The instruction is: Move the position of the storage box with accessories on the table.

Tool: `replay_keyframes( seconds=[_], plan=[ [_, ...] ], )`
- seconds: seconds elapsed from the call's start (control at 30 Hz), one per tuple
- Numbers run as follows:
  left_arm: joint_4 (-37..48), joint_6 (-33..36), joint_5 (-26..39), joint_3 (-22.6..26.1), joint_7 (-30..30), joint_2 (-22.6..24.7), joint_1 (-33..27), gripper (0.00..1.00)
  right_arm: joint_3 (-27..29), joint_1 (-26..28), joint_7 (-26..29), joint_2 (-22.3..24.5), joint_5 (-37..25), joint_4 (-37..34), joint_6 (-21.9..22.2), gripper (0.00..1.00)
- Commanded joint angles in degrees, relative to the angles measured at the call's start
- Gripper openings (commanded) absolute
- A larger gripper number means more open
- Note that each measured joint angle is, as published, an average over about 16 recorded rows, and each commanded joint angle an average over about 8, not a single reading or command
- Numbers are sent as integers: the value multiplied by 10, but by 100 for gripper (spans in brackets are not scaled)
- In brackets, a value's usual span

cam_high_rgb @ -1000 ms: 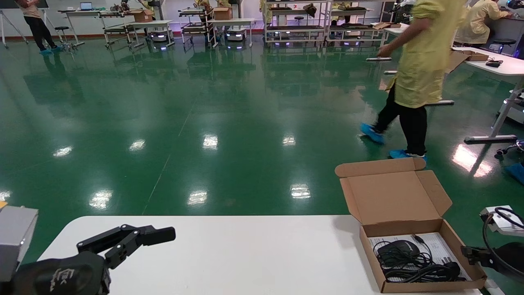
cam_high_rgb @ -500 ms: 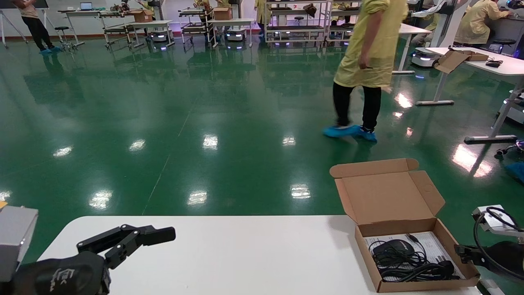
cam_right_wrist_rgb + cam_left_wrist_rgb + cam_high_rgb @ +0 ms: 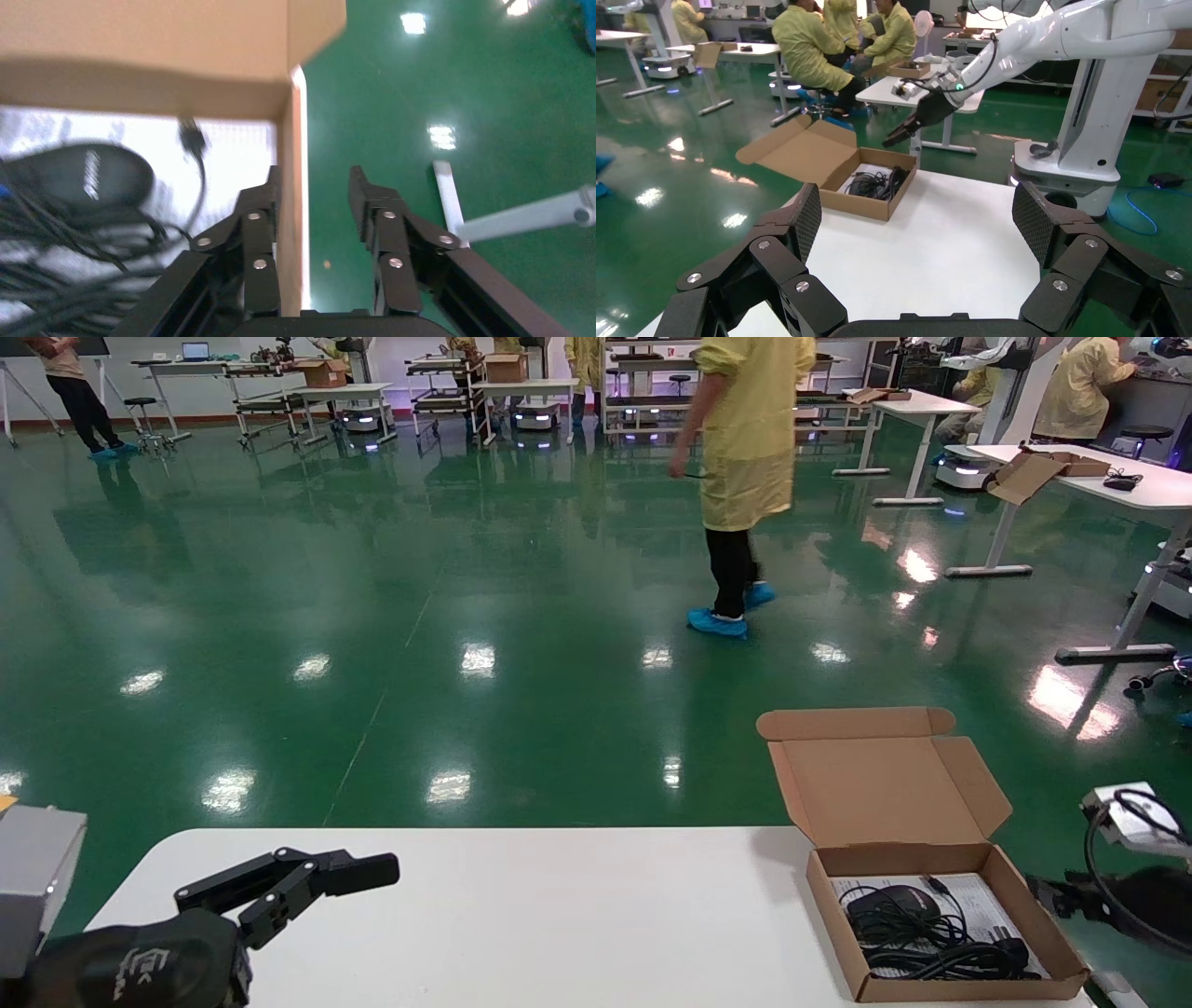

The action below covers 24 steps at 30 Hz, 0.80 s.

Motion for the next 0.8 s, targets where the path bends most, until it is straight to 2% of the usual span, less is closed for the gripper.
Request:
replay_keyframes(
  seconds=[0.03, 0.33, 0.63, 0.8],
  plan=[
    [0, 0, 0, 0, 0, 0, 0, 100, 3, 3, -3, 1, 4, 3, 0, 100],
    [0, 0, 0, 0, 0, 0, 0, 100, 45, 50, -20, 8, 62, 27, -11, 100],
    [0, 0, 0, 0, 0, 0, 0, 100, 119, 82, -30, 4, 162, 64, -26, 100],
    [0, 0, 0, 0, 0, 0, 0, 100, 128, 86, -30, 3, 174, 69, -28, 100]
  ],
)
